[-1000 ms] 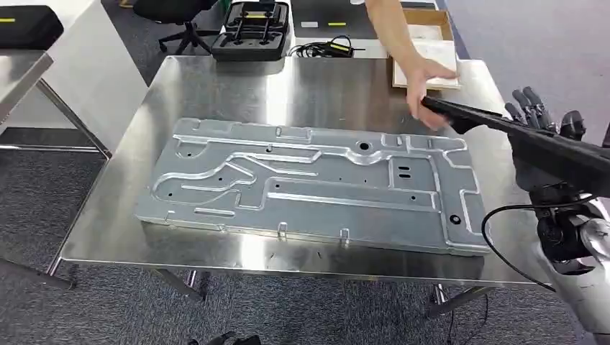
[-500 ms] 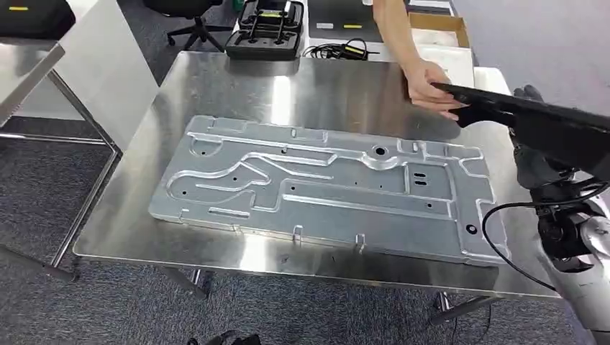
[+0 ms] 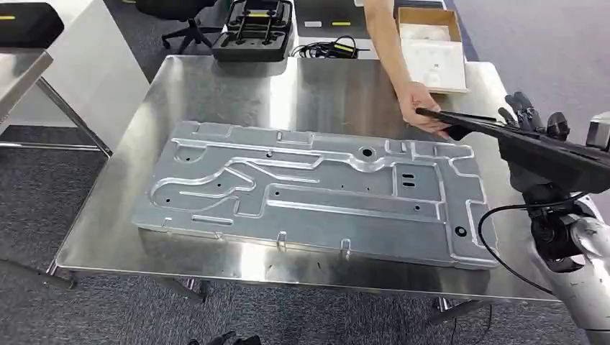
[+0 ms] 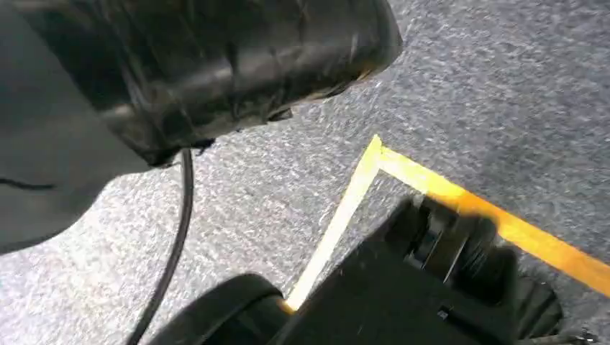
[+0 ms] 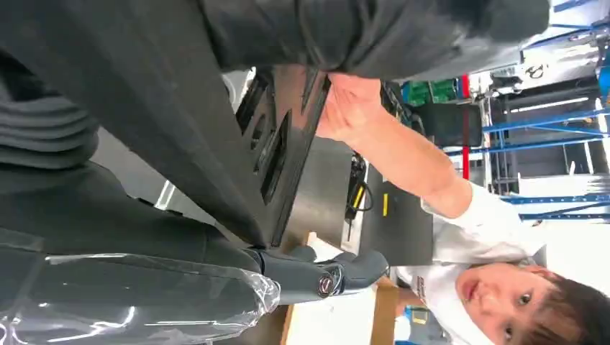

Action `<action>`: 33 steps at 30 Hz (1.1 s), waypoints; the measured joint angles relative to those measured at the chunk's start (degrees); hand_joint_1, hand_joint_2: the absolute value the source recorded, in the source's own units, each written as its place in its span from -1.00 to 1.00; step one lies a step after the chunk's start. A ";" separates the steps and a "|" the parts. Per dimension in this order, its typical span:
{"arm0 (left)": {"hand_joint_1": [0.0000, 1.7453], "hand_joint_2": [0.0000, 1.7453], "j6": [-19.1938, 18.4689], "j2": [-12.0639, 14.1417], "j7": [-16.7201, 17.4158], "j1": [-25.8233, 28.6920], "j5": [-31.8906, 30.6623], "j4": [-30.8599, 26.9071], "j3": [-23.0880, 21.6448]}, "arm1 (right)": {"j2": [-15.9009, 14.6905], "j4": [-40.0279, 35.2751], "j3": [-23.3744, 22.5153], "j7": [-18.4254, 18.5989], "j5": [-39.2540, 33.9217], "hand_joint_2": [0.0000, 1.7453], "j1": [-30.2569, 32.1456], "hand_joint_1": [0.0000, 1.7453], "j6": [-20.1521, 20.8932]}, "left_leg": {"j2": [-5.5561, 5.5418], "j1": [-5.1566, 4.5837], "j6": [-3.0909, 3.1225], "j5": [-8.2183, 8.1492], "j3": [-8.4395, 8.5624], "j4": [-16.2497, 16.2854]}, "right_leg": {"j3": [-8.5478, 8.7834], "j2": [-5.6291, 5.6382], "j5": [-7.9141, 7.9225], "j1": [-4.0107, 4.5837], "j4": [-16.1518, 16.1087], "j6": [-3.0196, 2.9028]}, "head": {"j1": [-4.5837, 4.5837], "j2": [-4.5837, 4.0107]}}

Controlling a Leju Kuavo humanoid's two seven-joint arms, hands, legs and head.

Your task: Take the parts from the cabinet and place them on the table.

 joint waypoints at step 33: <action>-1.00 -1.00 -1.57 -0.13 0.83 0.35 -2.80 0.00 0.42 | 0.79 -7.43 1.66 15.34 95.22 -1.00 -0.04 -1.00 -12.26 | 0.56 -0.41 -0.10 -4.33 4.44 -0.79 | -2.58 -0.19 1.73 0.23 1.23 0.48 | 0.48 0.00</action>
